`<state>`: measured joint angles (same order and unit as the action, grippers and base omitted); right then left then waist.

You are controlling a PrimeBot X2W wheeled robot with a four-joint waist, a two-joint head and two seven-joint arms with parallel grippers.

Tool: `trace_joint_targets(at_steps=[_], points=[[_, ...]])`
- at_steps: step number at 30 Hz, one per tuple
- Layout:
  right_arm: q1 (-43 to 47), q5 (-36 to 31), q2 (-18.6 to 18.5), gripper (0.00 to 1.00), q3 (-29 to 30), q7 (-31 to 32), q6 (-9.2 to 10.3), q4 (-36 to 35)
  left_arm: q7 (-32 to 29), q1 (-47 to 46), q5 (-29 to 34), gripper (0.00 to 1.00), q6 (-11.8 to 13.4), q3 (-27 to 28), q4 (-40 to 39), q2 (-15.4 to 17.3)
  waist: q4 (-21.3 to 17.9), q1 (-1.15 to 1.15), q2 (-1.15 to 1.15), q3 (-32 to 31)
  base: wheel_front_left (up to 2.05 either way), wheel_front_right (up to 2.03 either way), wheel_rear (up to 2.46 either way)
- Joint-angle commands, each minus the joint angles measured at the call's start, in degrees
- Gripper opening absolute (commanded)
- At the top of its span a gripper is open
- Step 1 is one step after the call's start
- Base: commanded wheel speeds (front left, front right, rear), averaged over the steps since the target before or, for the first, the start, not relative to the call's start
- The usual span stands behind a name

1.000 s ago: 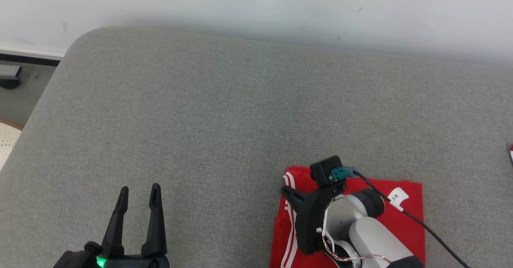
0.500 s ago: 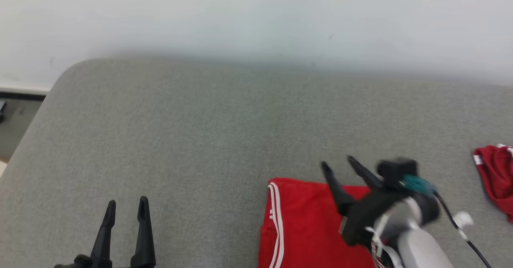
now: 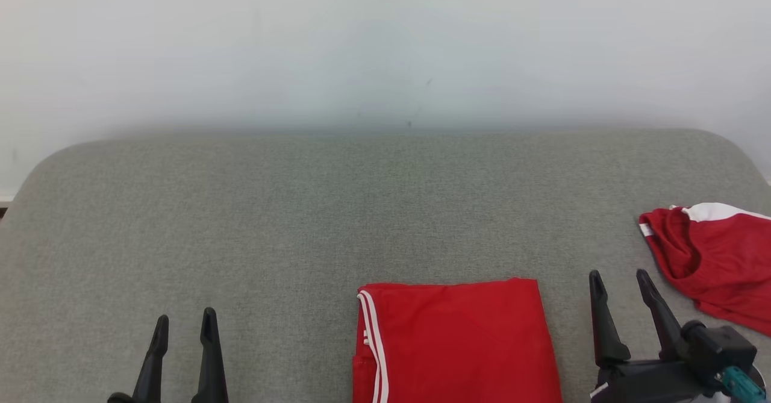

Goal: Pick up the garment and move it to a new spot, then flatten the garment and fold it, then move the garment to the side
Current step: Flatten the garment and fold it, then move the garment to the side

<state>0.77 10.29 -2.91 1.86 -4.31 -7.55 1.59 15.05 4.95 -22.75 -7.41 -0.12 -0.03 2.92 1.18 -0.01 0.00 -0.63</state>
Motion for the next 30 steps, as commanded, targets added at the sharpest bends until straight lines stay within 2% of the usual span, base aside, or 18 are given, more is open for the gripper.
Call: trace_joint_targets(at_steps=[1,12,18,30], points=[[0.55,-0.26,0.03,1.00,0.31,-0.82,0.13,0.20,0.17,0.20,0.91,1.00,-0.07,-0.12,0.35,-0.01,-0.66,0.01,0.00,-0.39,0.00,0.00,0.00],[2.22,-4.23,0.00,1.00,1.62,-4.69,0.13,6.70,0.17,2.64,6.22,1.00,-0.08,-0.12,4.02,1.04,-1.36,0.01,0.00,-1.30,0.00,0.00,0.00],[1.40,-3.72,0.01,1.00,1.36,-5.32,0.13,9.37,0.17,3.35,6.55,1.00,-0.08,0.18,4.77,1.18,-1.20,0.01,0.00,-1.75,0.00,0.00,0.00],[0.49,-3.76,0.02,1.00,1.41,-5.15,0.13,10.23,0.17,3.21,6.78,1.00,-0.08,-0.13,4.90,0.95,-0.85,0.01,0.00,-1.41,0.00,0.00,0.00]])
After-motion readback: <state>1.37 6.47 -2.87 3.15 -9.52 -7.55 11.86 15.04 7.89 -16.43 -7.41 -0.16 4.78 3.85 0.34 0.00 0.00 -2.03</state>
